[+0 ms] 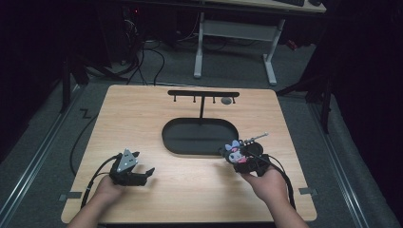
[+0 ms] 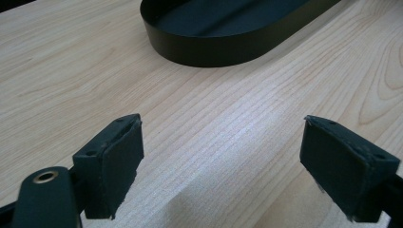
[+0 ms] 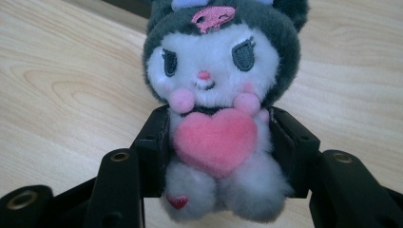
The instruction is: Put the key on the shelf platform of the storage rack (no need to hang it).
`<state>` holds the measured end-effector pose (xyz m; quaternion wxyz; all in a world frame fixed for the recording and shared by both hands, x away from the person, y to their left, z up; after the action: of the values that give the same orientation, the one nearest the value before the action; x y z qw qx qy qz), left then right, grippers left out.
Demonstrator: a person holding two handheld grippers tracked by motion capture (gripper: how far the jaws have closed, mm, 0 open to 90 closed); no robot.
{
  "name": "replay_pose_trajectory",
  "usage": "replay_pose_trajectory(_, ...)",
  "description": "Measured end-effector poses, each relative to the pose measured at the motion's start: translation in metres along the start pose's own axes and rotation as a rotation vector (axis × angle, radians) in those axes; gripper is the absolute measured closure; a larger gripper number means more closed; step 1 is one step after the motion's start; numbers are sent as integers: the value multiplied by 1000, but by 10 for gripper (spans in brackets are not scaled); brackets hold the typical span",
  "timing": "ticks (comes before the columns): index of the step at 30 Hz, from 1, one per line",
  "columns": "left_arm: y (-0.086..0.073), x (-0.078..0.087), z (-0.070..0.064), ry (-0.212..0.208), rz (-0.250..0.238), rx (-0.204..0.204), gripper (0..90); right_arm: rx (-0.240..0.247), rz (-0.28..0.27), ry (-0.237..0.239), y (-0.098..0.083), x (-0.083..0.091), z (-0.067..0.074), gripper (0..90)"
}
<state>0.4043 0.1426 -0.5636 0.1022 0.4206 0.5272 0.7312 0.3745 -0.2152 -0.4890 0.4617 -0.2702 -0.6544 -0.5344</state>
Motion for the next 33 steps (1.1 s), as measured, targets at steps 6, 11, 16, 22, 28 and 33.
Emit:
replay_pose_trajectory(6,0,0,0,0,-1,0,154,7,-10,5,12,-1,4,476)
replay_pose_trajectory(11,0,0,0,-2,0,1,154,2,-25,15,27,-6,8,476)
replay_pose_trajectory(16,0,0,0,-1,0,0,154,5,-28,14,40,-17,10,476)
replay_pose_trajectory(22,0,0,0,-1,1,2,154,9,-32,3,56,-30,8,476)
replay_pose_trajectory(28,0,0,0,-3,0,4,154,5,-38,-3,74,-38,8,477)
replay_pose_trajectory(33,0,0,0,-4,-1,6,154,0,-45,-1,81,-41,8,476)
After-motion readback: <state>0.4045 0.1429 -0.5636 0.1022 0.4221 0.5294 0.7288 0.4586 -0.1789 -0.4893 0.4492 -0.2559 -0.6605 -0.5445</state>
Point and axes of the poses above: each handheld gripper's, and its own axes: x roughly backward along the jaws, y roughly out of its top, z roughly to its left, the point moved 7 cm from there along -x, roughly forward along the jaws, and after that the axes turned 3 degrees about -z, right-handed, at the moved point
